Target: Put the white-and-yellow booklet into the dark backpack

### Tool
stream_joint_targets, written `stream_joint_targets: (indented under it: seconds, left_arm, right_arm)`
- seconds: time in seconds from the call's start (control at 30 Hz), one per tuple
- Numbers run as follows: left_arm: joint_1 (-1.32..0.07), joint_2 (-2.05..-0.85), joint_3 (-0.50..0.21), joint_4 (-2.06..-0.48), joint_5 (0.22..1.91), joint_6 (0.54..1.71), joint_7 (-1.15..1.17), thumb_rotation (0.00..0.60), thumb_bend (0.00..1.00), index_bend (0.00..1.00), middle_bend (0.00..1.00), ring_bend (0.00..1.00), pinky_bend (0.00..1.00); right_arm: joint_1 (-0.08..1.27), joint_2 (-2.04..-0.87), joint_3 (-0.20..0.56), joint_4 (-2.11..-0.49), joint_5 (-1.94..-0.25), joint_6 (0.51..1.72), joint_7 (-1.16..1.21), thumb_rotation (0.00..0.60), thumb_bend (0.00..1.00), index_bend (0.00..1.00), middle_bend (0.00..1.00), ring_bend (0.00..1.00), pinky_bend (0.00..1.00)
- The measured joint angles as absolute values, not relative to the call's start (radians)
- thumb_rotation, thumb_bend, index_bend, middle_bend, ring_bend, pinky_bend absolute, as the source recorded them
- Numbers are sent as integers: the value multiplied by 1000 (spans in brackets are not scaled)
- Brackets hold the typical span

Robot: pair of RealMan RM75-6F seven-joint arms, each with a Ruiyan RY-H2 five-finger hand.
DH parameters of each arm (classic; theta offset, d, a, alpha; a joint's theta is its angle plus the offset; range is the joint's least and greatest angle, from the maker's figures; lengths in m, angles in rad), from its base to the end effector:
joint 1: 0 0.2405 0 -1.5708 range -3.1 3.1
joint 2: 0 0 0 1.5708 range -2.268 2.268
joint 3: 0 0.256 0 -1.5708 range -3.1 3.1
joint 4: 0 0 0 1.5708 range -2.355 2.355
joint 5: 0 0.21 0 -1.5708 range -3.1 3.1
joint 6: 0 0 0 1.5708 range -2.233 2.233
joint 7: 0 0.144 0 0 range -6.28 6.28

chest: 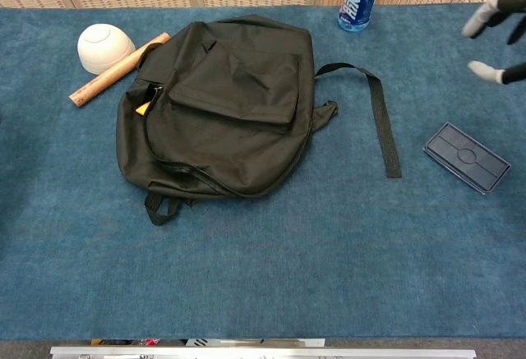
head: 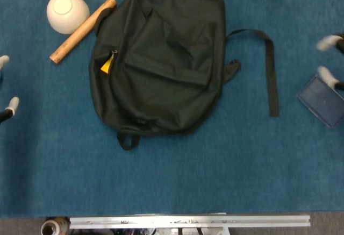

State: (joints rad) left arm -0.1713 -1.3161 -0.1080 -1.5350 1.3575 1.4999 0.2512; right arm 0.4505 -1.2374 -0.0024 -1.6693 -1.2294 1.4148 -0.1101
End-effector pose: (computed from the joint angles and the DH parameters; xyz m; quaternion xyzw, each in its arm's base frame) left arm -0.3031 0.2180 0.1186 -0.5763 -0.3473 -0.3647 0.6437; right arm -0.2501 -0.2693 0.1091 0.6145 -0.4006 0.4169 0.5367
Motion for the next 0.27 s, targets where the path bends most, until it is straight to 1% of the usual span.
stream_joint_targets:
  seconds: [0.17,0.27]
  left_arm:
    - [-141,-1312,-90,-1536,1378,1537,233,600,197,213,299,245,369]
    - [-119,-1312,-79,-1533,1391,1563,230,600,197,213,301,245,369]
  right_arm:
    - [328,-1208,-36,-1628,-1257,1508,-67,600,218,430,439,313,422]
    - [271,-1189,-44,-1618,-1259,1533,-38,600,215,430,442,313,422]
